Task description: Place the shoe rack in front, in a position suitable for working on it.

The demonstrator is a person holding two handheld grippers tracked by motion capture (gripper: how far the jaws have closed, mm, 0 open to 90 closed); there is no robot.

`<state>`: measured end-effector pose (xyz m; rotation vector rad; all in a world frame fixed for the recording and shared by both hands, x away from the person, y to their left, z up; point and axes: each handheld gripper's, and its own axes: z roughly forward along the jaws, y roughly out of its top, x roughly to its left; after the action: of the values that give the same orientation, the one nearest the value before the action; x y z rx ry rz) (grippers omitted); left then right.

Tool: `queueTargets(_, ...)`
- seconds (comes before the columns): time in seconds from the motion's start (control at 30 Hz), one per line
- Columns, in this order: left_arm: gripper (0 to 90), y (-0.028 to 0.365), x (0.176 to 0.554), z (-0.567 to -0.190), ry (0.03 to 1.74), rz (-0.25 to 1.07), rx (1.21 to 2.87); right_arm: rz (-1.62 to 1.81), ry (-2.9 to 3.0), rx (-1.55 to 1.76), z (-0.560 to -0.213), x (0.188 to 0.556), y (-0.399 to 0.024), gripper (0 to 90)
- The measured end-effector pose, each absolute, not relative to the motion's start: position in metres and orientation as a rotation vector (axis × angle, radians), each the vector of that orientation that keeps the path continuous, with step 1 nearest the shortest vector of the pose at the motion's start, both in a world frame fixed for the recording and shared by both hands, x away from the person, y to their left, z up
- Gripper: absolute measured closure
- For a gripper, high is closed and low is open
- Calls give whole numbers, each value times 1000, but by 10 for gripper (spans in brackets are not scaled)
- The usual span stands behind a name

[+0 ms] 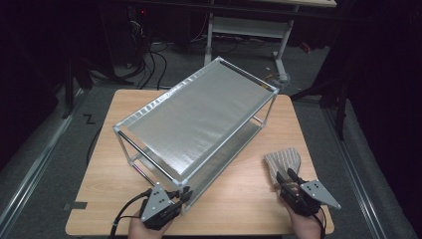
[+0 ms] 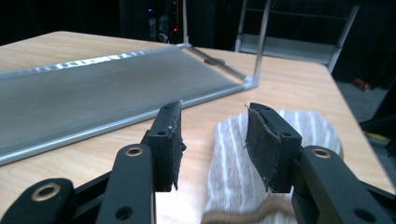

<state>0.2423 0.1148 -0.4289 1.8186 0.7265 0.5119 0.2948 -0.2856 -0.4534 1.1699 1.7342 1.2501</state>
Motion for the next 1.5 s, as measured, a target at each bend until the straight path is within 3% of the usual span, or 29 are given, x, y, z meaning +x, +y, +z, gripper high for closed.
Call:
queueTargets(0.27,803,106,232,-431,678,486,1811,1247,1787,1149,-461,292,-280,523)
queueTargets(0.63,796,178,184,-432,718,550,1822,1248,1783,1136,-455,297,-264,526)
queueTargets(0.87,796,210,178,-433,811,618,1784,1228,1772,1147,-445,333,-254,573)
queueTargets(1.07,797,211,178,-434,814,618,1773,1202,1719,1194,-423,389,-244,598)
queueTargets(1.1,797,211,178,-435,814,615,1771,1177,1696,1215,-417,411,-242,611)
queueTargets(1.17,797,212,178,-435,815,612,1769,1159,1685,1222,-416,418,-241,614)
queueTargets(1.37,799,210,180,-434,816,601,1770,1125,1682,1230,-409,446,-235,803)
queueTargets(1.5,800,205,186,-434,804,592,1775,1118,1678,1230,-408,448,-241,810)
